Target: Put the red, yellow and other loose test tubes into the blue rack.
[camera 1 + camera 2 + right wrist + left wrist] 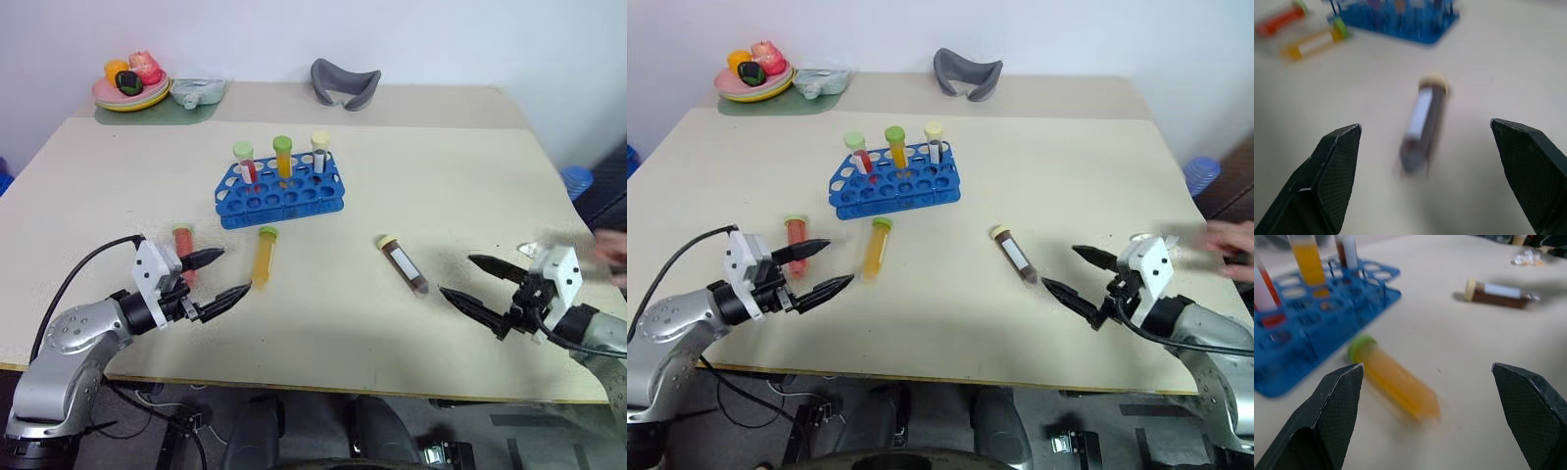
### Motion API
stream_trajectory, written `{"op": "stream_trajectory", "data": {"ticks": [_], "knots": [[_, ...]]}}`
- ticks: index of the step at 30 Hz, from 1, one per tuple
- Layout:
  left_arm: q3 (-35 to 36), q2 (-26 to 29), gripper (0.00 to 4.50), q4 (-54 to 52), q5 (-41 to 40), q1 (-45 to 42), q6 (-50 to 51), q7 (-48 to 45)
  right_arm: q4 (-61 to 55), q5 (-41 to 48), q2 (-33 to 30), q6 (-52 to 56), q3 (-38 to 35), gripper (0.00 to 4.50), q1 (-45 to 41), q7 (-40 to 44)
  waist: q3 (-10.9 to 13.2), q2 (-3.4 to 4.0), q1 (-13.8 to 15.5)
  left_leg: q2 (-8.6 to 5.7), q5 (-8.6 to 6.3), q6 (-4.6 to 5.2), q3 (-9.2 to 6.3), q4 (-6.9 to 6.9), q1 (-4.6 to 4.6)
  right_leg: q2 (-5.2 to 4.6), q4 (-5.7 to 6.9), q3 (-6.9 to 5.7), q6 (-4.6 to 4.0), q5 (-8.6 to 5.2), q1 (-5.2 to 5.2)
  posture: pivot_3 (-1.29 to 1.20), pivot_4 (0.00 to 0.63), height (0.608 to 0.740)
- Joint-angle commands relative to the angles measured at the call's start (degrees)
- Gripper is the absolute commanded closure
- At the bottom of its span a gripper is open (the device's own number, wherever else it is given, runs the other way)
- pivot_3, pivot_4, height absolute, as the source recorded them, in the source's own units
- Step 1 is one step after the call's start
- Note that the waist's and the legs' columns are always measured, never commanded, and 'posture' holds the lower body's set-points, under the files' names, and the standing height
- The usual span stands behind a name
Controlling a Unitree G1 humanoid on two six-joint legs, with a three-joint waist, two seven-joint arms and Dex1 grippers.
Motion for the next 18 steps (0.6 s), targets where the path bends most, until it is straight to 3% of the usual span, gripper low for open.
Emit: {"op": "stream_trajectory", "data": {"ticks": [1,10,18], "knots": [[1.6,1.1,0.22,-1.9,-0.3,0.0,-0.9,-0.4,0.4,-0.5,-0.4,-3.0,-2.1,0.15,0.1,1.1,0.0,0.00,0.0,0.00,0.00,0.00,0.01,0.01,0.01,0.00,0.01,0.01,0.00,0.00,0.01,0.00,0.150,0.740],[1.3,0.9,0.22,-3.2,-1.0,0.0,-0.3,0.3,0.9,-0.3,-0.3,-3.0,-0.5,0.15,-0.3,1.5,0.0,0.00,-0.1,0.01,0.00,0.00,0.02,0.00,0.07,0.00,0.01,0.02,-0.01,0.00,0.06,0.00,0.150,0.740],[-0.2,0.6,0.22,-2.7,-1.2,-0.7,-0.6,-1.1,-6.6,1.6,-0.3,3.6,2.3,0.15,-2.4,-4.0,0.0,0.01,-0.1,0.01,0.00,0.00,0.01,0.01,0.07,0.01,0.02,0.02,-0.01,0.00,0.05,0.00,0.150,0.740]]}}
